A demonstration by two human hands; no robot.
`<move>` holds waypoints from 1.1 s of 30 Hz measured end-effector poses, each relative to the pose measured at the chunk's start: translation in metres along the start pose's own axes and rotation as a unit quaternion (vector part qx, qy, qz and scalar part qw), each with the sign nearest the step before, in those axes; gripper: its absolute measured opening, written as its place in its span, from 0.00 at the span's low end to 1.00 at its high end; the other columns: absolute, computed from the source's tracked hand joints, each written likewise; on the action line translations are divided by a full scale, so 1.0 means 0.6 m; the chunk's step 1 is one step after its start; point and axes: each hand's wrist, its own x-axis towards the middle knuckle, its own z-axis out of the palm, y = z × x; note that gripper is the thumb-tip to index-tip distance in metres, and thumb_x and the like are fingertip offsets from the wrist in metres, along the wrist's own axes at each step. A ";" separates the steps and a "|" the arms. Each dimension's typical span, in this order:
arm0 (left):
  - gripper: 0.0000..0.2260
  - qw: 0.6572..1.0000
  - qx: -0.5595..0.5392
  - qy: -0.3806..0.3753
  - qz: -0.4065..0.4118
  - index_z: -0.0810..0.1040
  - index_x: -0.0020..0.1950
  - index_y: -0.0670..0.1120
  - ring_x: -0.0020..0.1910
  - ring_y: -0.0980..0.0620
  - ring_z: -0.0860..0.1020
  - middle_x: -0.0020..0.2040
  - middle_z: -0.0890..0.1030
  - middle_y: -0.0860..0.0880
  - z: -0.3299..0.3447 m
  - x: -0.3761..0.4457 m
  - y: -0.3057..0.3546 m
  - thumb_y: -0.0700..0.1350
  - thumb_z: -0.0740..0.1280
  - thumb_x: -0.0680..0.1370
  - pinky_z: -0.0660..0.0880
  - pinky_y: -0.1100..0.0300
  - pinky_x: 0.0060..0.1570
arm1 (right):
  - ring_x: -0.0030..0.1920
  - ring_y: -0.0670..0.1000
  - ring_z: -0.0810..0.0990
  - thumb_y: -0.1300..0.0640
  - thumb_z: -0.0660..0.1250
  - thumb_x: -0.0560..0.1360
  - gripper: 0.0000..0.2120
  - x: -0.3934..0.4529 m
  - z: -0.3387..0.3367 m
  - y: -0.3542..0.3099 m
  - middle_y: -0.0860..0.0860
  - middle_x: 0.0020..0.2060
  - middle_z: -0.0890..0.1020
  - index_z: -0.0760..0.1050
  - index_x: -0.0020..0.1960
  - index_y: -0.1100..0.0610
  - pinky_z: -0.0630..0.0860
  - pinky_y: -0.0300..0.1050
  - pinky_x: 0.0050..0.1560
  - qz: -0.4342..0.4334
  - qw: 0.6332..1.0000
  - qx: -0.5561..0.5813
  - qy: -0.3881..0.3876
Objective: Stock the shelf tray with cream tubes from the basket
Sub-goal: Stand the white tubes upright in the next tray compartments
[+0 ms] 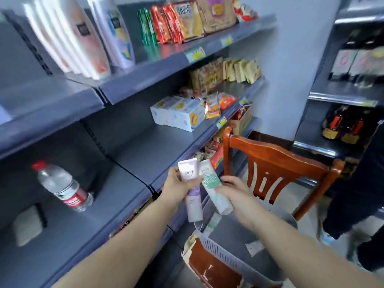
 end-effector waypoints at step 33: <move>0.18 0.883 0.095 0.281 0.365 0.72 0.52 0.48 0.38 0.54 0.78 0.42 0.78 0.50 -0.490 -0.231 0.574 0.38 0.75 0.68 0.79 0.58 0.37 | 0.46 0.53 0.80 0.69 0.65 0.73 0.11 -0.140 0.569 -0.391 0.51 0.44 0.82 0.74 0.50 0.55 0.77 0.48 0.45 -0.268 0.846 0.048 -0.459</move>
